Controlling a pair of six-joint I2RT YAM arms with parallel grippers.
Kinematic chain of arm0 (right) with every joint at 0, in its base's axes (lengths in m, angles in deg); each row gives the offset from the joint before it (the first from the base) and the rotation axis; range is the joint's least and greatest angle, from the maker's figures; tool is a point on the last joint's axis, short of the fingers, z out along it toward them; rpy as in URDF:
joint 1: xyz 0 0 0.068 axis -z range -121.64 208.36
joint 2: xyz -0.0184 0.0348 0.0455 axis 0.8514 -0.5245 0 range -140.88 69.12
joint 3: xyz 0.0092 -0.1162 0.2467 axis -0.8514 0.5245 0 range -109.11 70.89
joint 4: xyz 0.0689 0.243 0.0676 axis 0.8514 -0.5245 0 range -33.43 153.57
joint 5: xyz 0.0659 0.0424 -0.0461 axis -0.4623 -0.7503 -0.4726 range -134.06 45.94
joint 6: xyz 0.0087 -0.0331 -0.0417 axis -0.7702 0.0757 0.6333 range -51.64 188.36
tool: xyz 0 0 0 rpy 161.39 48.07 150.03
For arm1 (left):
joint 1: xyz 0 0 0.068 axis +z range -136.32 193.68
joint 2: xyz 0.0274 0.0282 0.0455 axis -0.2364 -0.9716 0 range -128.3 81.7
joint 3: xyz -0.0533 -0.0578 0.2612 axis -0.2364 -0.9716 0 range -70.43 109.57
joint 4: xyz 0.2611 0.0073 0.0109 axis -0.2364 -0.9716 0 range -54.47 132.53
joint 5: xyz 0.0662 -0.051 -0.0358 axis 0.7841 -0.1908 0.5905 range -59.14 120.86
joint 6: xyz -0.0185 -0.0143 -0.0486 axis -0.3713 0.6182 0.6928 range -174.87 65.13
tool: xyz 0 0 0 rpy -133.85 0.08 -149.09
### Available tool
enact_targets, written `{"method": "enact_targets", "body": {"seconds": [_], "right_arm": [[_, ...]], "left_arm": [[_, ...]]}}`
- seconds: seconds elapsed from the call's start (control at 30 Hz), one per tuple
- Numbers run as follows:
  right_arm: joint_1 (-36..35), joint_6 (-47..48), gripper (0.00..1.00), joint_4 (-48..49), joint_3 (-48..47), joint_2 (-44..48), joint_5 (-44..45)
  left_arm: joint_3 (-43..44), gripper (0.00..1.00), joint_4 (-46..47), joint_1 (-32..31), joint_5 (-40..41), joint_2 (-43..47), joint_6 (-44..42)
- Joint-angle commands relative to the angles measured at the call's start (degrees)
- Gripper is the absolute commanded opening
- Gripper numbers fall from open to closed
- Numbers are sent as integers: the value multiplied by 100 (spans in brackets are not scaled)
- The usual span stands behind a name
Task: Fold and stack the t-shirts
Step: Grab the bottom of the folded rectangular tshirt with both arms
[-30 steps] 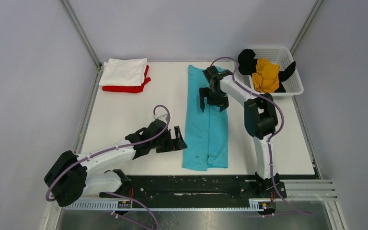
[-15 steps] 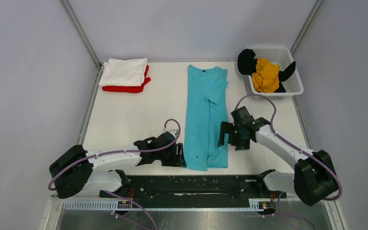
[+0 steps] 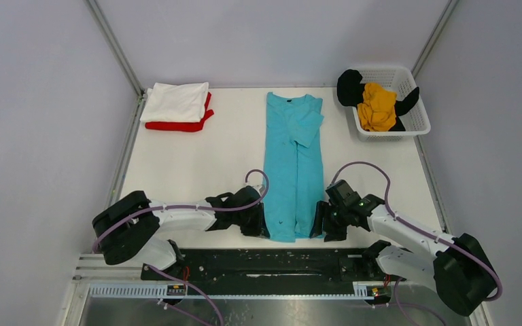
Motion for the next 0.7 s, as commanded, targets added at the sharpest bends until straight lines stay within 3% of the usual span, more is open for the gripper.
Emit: {"method": "enact_targets", "body": {"seconds": [0.0,0.3,0.43,0.5,0.67], "right_arm": [[-75,-263,60,162,112,-170,534],[-77,-435,52,334,170,-691,1211],[-77,-313,25,441,232,-783,979],[-108,-211,0,337,281,-679,793],[-661,-83,0,-310,354,173,186]], "left_arm": [[37,0,-216,-27,35,-216,-93],[-35,0,-333,-25,91,-71,-69],[-20,0,-390,-25,72,-85,-70],[-66,0,-438,-32,16,2,-53],[-406,0,-570,-253,-125,535,-15]]}}
